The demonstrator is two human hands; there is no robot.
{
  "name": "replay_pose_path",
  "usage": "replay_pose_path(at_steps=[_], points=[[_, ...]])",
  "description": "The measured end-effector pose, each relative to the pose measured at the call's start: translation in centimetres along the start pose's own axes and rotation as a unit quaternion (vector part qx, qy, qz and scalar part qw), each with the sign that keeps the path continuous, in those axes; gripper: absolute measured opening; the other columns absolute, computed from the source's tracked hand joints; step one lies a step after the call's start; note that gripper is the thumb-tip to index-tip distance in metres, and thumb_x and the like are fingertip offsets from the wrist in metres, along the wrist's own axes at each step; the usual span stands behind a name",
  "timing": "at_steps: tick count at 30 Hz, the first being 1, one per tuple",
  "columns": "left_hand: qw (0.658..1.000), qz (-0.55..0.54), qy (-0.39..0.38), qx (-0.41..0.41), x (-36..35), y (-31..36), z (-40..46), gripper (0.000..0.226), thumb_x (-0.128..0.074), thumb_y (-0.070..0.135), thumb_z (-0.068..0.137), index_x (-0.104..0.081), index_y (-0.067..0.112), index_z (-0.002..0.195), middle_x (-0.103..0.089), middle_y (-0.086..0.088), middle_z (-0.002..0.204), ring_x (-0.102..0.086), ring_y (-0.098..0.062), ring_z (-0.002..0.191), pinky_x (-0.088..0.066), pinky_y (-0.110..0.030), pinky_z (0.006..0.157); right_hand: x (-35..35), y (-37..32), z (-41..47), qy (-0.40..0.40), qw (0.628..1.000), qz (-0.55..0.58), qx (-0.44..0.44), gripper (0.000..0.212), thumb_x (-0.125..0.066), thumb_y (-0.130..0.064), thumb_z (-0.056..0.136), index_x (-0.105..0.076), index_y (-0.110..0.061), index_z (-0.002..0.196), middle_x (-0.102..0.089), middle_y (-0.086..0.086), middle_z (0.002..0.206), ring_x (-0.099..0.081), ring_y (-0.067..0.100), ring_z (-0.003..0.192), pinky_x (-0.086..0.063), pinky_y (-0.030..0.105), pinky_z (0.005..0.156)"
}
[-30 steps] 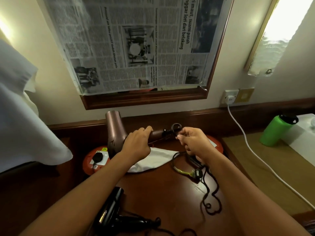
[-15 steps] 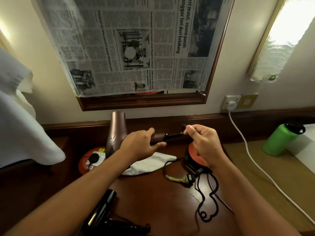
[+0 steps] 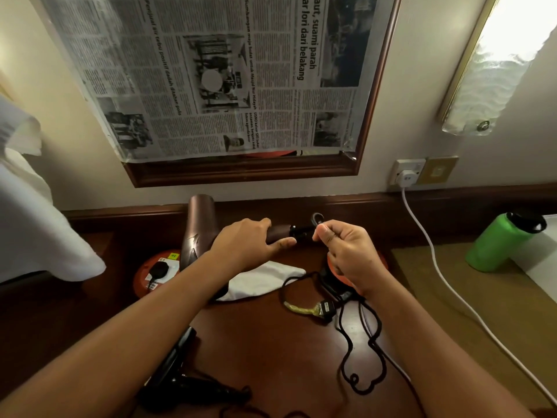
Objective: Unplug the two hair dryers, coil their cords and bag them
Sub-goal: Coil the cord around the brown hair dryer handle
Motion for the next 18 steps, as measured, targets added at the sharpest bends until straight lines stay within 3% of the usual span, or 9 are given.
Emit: replay_pose_path(at_steps=[8, 12, 18], points=[[1.000, -0.010, -0.009, 0.015, 0.1, -2.1, -0.1, 0.070, -0.022, 0.086, 0.074, -0.048, 0.025, 0.096, -0.057, 0.004, 0.082, -0.056, -0.013, 0.071, -0.052, -0.034, 0.067, -2.2, 2.6, -1.5, -0.063, 0.992, 0.095, -0.053, 0.026, -0.047, -0.025, 0.098, -0.060, -0.010, 0.082, -0.033, -0.004, 0.045, -0.023, 0.009, 0.035, -0.022, 0.019, 0.037], [0.999, -0.051, 0.005, 0.007, 0.4, -2.9, -0.9, 0.069, -0.022, 0.085, 0.074, -0.050, 0.025, 0.094, -0.056, 0.005, 0.078, -0.055, -0.011, 0.068, -0.047, -0.031, 0.061, -3.5, 3.0, -1.7, -0.087, 0.981, 0.154, -0.081, 0.026, -0.047, -0.028, 0.097, -0.060, -0.011, 0.081, -0.031, -0.003, 0.047, -0.022, 0.009, 0.035, -0.021, 0.017, 0.038], [0.993, -0.105, -0.011, -0.050, 0.2, -3.5, -1.8, 0.065, -0.024, 0.086, 0.071, -0.050, 0.028, 0.086, -0.057, 0.006, 0.073, -0.056, -0.011, 0.065, -0.045, -0.028, 0.057, -5.6, 4.1, -2.4, -0.170, 0.942, 0.246, -0.152, 0.024, -0.050, -0.031, 0.092, -0.061, -0.012, 0.083, -0.025, -0.002, 0.054, -0.019, 0.008, 0.038, -0.017, 0.018, 0.039]])
Point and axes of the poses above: each hand's wrist, its own z-axis towards the middle knuckle, its own x-axis out of the back of the hand, y = z × x, the point moved 4 cm from there along z, towards the middle knuckle
